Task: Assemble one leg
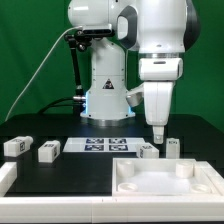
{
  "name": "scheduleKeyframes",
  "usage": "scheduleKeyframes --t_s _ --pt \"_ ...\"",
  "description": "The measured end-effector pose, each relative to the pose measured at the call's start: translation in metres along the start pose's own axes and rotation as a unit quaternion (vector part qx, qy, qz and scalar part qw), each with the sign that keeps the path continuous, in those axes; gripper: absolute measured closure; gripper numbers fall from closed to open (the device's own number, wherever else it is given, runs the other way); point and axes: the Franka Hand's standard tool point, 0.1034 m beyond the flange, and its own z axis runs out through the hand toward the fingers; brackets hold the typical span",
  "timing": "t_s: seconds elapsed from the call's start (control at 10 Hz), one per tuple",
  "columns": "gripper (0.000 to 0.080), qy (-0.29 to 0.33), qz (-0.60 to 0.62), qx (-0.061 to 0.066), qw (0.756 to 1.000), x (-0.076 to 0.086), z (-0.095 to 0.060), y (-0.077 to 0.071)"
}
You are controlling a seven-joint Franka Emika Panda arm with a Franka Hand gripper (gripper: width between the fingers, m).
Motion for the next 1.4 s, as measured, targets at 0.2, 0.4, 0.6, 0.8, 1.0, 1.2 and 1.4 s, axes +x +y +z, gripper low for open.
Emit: scheduleKeyframes --t_s 0.2,0.4,0.6,0.8,1.0,1.2,1.4 --pt "0.0151 0.001 0.089 0.001 0.996 0.001 0.000 -0.001" --pt "0.0151 0.008 0.218 0.004 0.976 -0.004 0.004 -0.006" --pt "0.0151 0.024 0.374 -0.001 0.927 0.008 0.005 -0.022" --pt "0.0151 0.027 0.495 0.010 0.868 0.019 0.008 -0.033" --pt "0.0151 0.029 0.548 0.016 0.836 0.021 0.010 -0.034" --pt "0.0151 0.029 0.630 0.024 0.775 0.023 0.010 -0.036" --pt "0.0151 0.030 0.700 0.031 0.713 0.026 0.013 -0.042"
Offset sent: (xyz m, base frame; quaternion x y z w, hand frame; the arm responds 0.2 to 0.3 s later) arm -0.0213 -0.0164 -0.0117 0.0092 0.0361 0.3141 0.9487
